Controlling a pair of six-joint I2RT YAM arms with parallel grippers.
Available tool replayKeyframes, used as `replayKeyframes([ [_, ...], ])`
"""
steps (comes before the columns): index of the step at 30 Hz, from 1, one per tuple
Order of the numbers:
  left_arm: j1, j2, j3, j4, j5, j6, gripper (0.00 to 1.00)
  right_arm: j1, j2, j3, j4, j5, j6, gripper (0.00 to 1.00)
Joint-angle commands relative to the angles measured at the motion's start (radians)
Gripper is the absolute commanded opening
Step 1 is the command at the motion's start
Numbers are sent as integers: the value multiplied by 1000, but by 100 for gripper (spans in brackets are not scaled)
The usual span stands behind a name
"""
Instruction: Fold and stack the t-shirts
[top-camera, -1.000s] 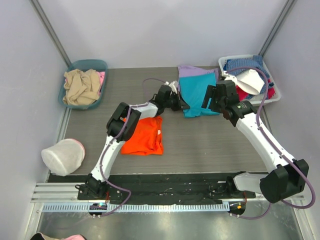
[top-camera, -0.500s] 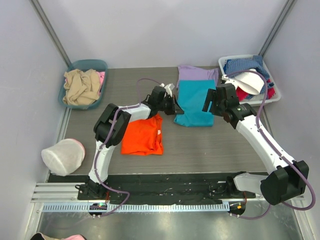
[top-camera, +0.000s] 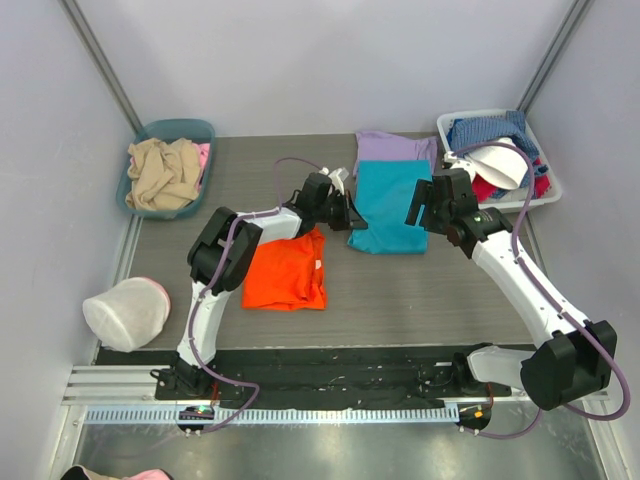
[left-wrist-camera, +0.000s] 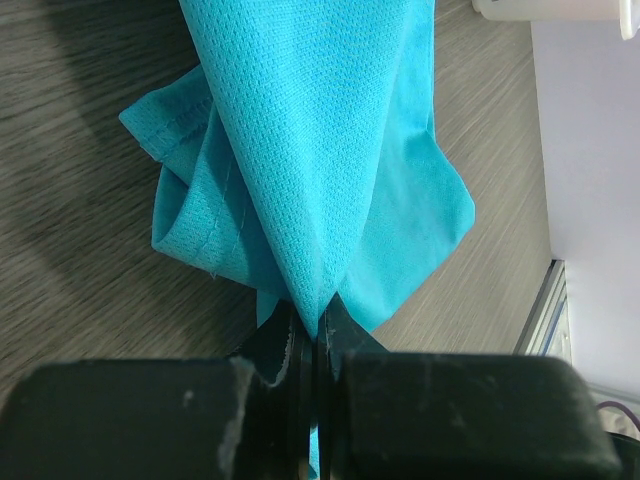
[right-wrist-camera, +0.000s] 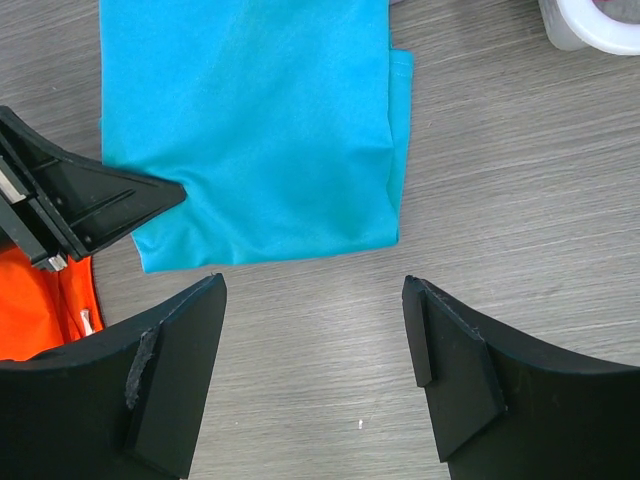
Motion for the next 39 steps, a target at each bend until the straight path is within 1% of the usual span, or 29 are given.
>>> replayKeyframes([
  [1,6,10,1,18,24,13,0,-5,-21,-1,20,25,1,79],
  [6,6,14,5,20,26,13,0,-9,3,-7,17,64,17,80],
  [9,5,14,1,20,29,12,0,-25,51,-37,72,79,47,82],
  [11,6,14,-2,20,29,13,0,-51,77,-64,118,61,69,82],
  [12,6,14,-4,20,29,13,0,-64,112,-90,174,48,78,81],
  [14,6,16,-6,20,29,13,0,-116,155,-115,242,-19,96,81],
  [16,6,16,-4,21,30,12,0,-152,225,-139,326,-50,112,81],
  [17,8,16,-2,21,32,12,0,-179,247,-145,356,-68,112,82],
  [21,9,23,4,24,38,7,0,-221,318,-168,483,-99,96,81],
  [28,14,30,8,40,49,-8,0,-290,419,-149,586,-180,70,81],
  [30,14,31,7,44,52,-11,0,-293,440,-153,603,-197,76,82],
  [31,14,31,7,46,52,-13,0,-323,448,-152,633,-209,79,81],
  [39,18,30,5,52,58,-23,0,-342,546,-147,689,-248,93,80],
])
